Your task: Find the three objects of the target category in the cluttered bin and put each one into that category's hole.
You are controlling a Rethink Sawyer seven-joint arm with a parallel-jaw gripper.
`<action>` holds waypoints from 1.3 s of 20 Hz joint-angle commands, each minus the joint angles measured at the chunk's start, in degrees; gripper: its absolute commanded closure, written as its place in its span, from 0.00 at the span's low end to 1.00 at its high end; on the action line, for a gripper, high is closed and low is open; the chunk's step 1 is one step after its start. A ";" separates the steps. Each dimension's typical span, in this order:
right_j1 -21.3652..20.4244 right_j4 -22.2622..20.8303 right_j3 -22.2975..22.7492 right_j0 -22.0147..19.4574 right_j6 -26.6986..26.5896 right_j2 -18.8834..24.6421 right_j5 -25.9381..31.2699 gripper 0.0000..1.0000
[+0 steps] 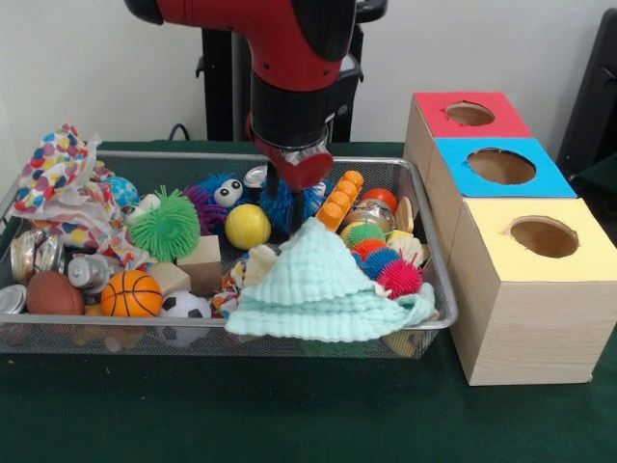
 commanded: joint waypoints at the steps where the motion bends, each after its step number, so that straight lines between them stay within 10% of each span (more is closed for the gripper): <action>1: 5.03 -3.53 -2.52 -1.47 -4.37 2.39 -6.40 0.00; 18: 7.88 -1.01 -2.19 -0.97 3.68 1.58 -27.42 0.00; 26: 10.21 -1.55 -7.12 1.20 1.05 -3.24 -26.81 0.00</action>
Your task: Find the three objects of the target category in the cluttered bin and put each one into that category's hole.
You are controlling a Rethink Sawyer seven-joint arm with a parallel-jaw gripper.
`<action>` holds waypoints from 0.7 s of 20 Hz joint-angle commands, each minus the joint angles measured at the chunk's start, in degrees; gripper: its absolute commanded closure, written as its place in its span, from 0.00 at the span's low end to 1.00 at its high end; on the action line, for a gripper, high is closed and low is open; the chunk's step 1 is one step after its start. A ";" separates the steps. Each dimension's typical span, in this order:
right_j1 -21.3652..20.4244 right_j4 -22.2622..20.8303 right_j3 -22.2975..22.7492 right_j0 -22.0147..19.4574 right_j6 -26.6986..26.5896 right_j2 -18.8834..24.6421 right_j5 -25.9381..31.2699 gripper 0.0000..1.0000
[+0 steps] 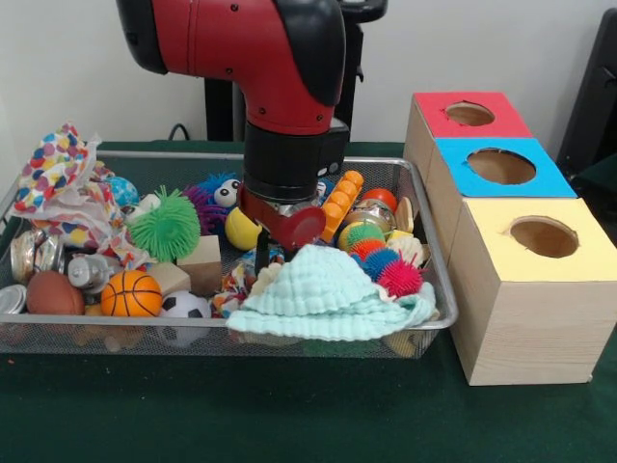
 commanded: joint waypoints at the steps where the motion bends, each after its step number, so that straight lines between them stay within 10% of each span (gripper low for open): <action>1: 4.33 -0.76 -5.99 0.06 0.49 -0.76 -0.73 0.00; 14: 6.69 0.79 -5.67 -5.59 -6.45 2.74 19.07 0.00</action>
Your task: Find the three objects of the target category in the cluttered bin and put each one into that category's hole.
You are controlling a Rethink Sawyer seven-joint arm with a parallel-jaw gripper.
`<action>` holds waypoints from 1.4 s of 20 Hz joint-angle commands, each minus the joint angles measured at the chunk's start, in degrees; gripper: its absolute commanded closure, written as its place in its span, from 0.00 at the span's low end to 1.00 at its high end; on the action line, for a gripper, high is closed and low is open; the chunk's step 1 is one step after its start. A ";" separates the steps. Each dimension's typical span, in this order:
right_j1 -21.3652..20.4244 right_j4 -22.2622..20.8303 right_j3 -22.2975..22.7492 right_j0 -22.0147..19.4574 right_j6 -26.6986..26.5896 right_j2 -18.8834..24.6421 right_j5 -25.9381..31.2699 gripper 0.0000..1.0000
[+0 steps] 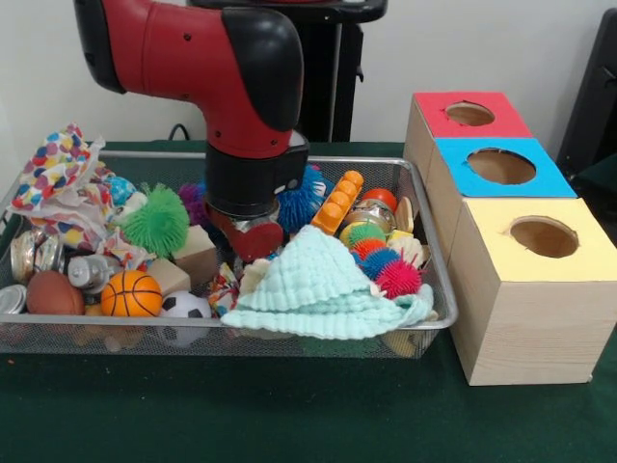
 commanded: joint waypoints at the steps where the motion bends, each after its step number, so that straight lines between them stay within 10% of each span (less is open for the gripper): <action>1: 3.26 0.75 -2.06 -2.02 -6.37 3.08 11.63 0.00; 28: -3.02 12.89 5.82 -11.16 -10.81 20.57 38.46 0.00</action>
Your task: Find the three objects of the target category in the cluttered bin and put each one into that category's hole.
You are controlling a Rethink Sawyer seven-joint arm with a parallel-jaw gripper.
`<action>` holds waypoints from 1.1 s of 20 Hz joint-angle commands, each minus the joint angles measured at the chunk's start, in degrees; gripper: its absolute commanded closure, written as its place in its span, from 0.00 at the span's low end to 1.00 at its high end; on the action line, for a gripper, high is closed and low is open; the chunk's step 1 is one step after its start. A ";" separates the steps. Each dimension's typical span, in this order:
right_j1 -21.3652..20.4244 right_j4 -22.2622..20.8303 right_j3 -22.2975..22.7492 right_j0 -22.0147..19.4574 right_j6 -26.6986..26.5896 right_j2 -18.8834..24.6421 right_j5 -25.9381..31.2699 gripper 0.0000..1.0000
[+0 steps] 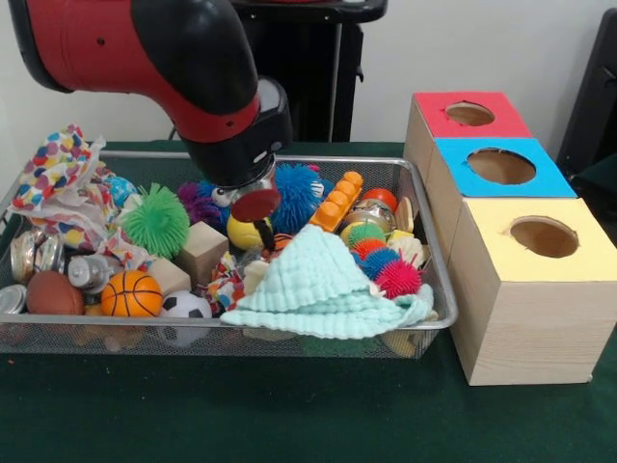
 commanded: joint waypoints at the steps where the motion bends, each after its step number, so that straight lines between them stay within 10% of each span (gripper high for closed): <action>1: -0.49 4.87 6.63 -1.39 -10.70 9.88 9.37 0.00; 7: -1.13 2.14 7.96 -0.25 -8.23 10.46 -3.34 0.00; 22: -1.96 -6.85 2.84 6.41 -5.42 5.33 -4.12 0.00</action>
